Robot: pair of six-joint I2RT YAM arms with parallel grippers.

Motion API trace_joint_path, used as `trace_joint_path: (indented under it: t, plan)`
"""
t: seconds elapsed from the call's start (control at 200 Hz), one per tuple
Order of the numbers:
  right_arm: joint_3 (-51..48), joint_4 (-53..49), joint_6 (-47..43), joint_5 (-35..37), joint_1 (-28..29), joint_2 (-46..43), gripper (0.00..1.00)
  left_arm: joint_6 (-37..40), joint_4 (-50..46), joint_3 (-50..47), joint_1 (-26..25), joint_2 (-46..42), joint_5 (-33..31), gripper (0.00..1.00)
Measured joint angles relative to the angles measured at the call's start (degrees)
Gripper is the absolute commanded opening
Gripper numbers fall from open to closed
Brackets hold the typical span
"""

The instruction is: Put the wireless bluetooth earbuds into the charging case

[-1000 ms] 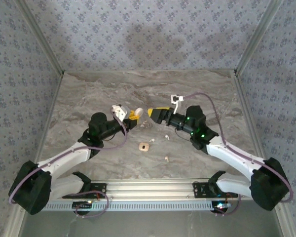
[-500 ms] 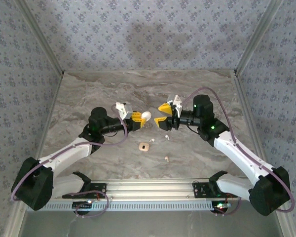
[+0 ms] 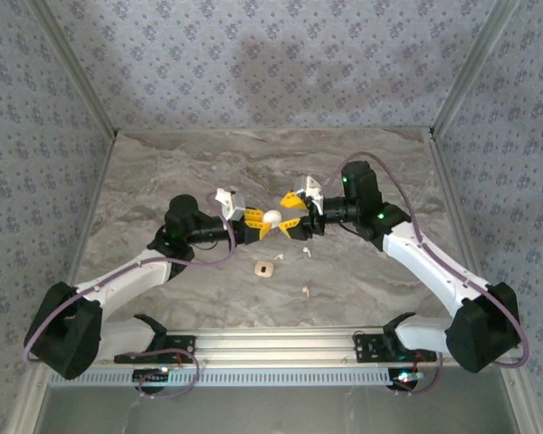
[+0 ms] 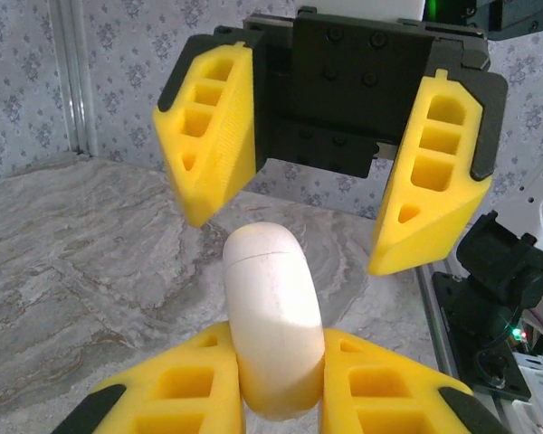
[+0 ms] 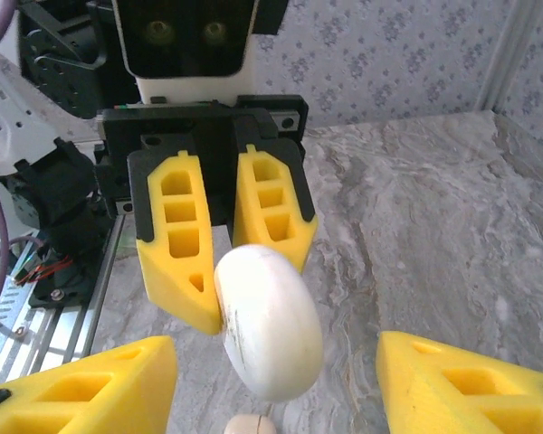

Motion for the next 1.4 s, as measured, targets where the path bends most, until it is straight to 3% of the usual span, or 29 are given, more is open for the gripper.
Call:
trace_joint_path:
  t: [0.63,0.859,0.944,1.019,1.064,1.114,1.404]
  plan:
    - [3.2,-6.4,-5.9,-10.0,-0.6,4.1,0.47,0.0,0.0,0.1,-1.3,0.0,1.8,0.20]
    - [3.8,-8.7,-7.7,-10.3,-0.9,4.6,0.27,0.0,-0.1,0.2,-1.6,-0.1,2.9,0.21]
    - [4.2,-9.7,-8.4,-10.6,-1.0,4.6,0.19,0.0,-0.3,0.3,-1.6,-0.4,3.1,0.26]
    - [4.4,-10.7,-8.9,-10.3,-1.1,4.3,0.17,0.3,-0.7,0.3,-1.6,-0.4,2.9,0.42]
    - [4.4,-11.5,-9.4,-9.3,-1.0,3.9,0.17,0.9,-1.7,0.5,-1.6,-0.6,2.4,0.52]
    - [4.4,-13.1,-10.2,-7.5,-1.0,3.0,0.17,1.9,-3.9,1.0,-1.6,-1.0,1.5,0.56]
    - [5.1,-24.2,-18.2,11.2,1.5,-3.8,0.16,15.3,-20.6,5.0,-4.1,-5.6,-7.7,0.57]
